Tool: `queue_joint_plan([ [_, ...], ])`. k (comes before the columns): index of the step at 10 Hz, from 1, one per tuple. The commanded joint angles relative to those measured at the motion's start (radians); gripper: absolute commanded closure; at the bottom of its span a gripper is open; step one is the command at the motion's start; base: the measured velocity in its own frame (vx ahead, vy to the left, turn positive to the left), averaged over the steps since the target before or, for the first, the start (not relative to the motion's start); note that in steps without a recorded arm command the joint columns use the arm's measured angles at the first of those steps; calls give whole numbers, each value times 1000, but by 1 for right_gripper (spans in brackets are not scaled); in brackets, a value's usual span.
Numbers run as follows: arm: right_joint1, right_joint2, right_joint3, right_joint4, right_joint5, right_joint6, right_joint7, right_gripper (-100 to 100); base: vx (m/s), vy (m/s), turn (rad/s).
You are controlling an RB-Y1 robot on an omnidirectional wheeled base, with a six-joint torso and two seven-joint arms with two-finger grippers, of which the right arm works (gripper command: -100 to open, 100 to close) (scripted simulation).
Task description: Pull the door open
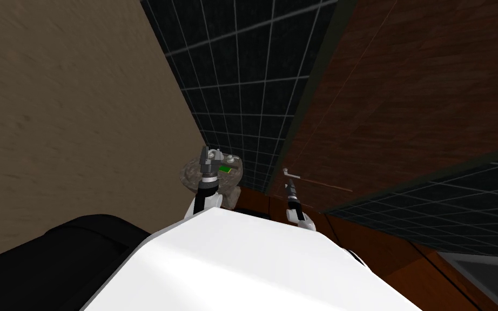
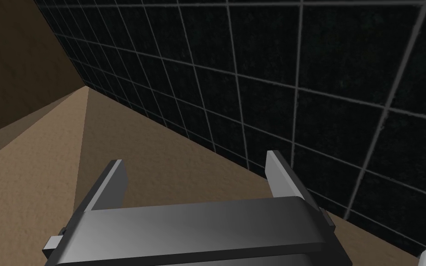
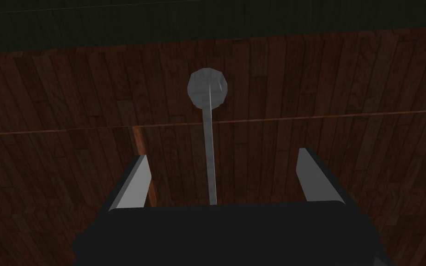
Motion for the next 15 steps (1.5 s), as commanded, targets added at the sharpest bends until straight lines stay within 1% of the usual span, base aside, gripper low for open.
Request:
queue_joint_plan([
  [1, -1, 2, -13, 3, 17, -2, -7, -100, 165, -41, -4],
  [5, 0, 6, -35, 6, 45, -4, -16, -100, 175, -38, -61],
  [7, 0, 8, -42, 7, 54, -5, -19, -100, 215, 10, -111],
  [8, -1, 7, -40, 7, 51, -5, -18, -100, 94, 19, -19],
  [9, -1, 7, -40, 7, 51, -5, -18, 100, -12, -3, 20],
  [14, -1, 7, -40, 7, 51, -5, -18, 100, -19, -3, 2],
  [15, 11, -8, -34, 13, 54, -16, -37, 100, -94, -35, 272],
])
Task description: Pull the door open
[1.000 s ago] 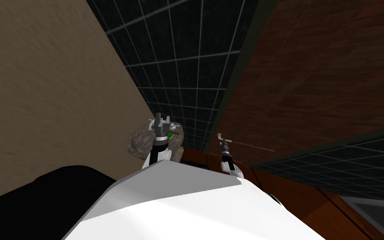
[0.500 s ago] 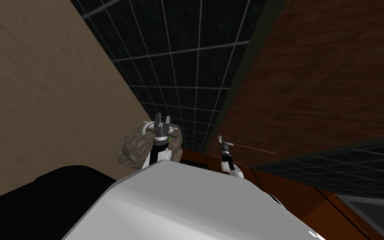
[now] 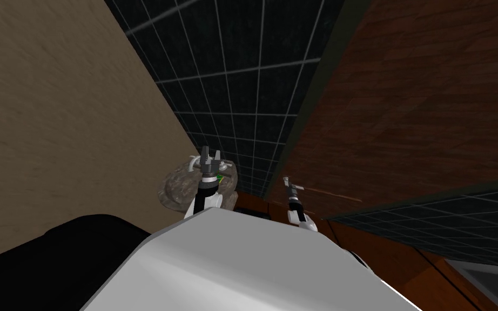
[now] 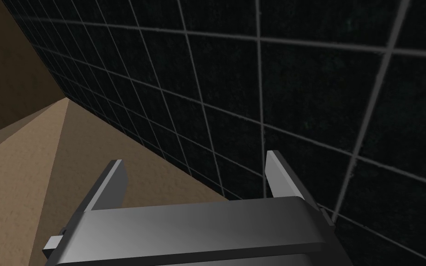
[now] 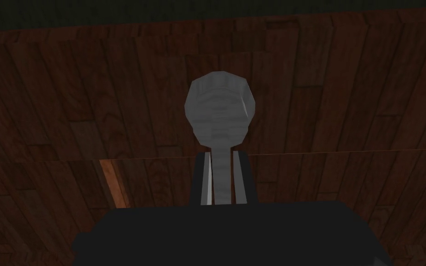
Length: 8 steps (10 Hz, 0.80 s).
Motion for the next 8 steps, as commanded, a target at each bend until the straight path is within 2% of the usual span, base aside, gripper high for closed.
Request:
queue_joint_plan([
  [1, 20, -16, 9, -7, 5, -12, -26, 100, -182, -59, 294],
  [2, 25, -25, 11, -5, 6, -19, -35, 100, -165, -41, 166],
  [3, 25, -25, 11, -5, 6, -19, -35, 100, -102, 8, 23],
  [5, 47, -63, 20, 4, 12, -51, -79, 100, -130, 38, 160],
  [6, 53, -74, 23, 6, 13, -60, -91, 100, -149, 10, 139],
  [8, 78, -115, 33, 16, 19, -95, -138, 100, -180, -2, 178],
])
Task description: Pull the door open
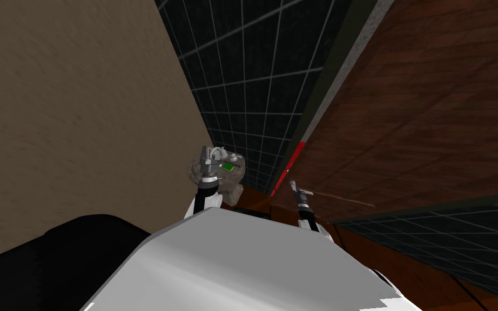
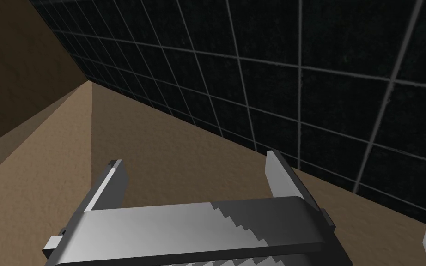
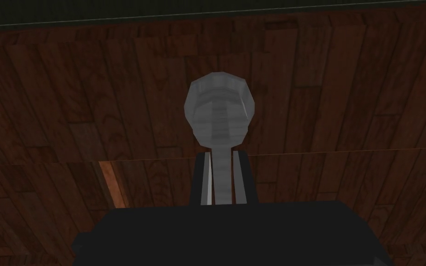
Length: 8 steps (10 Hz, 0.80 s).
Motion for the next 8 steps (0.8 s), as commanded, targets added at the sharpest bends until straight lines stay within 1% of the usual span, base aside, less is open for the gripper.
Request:
queue_joint_plan([
  [1, -10, -6, 10, 37, 5, -27, -17, 100, -117, 10, 27],
  [2, 1, -25, 14, 42, 8, -43, -38, 100, -92, -7, 62],
  [3, 6, -33, 17, 44, 9, -50, -48, 100, -91, -17, 69],
  [5, 23, -63, 24, 52, 13, -74, -82, 100, -111, -21, 94],
  [6, 8, -55, 21, 66, 12, -70, -69, 100, -53, -9, 14],
  [7, 22, -69, 31, 73, 21, -99, -89, 100, -114, -32, 135],
  [8, 32, -77, 36, 74, 27, -115, -100, 100, -194, -80, 140],
])
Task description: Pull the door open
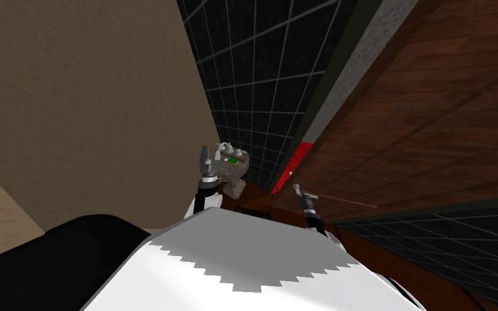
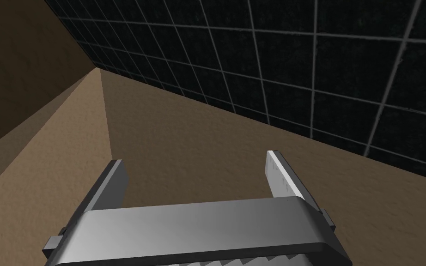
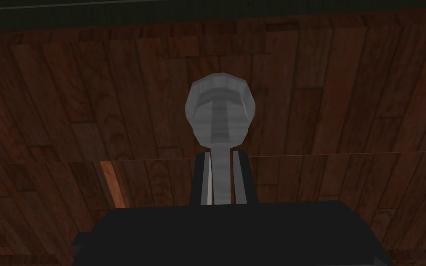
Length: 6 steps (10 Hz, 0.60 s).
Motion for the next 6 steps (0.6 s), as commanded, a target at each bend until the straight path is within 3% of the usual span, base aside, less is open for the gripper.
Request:
queue_joint_plan([
  [1, 6, -7, 8, 19, 8, -29, -13, 100, -169, -66, 89],
  [2, 12, -12, 11, 20, 11, -38, -19, 100, -142, -32, 56],
  [6, 60, -54, 39, 26, 41, -120, -74, 100, -209, -63, 128],
])
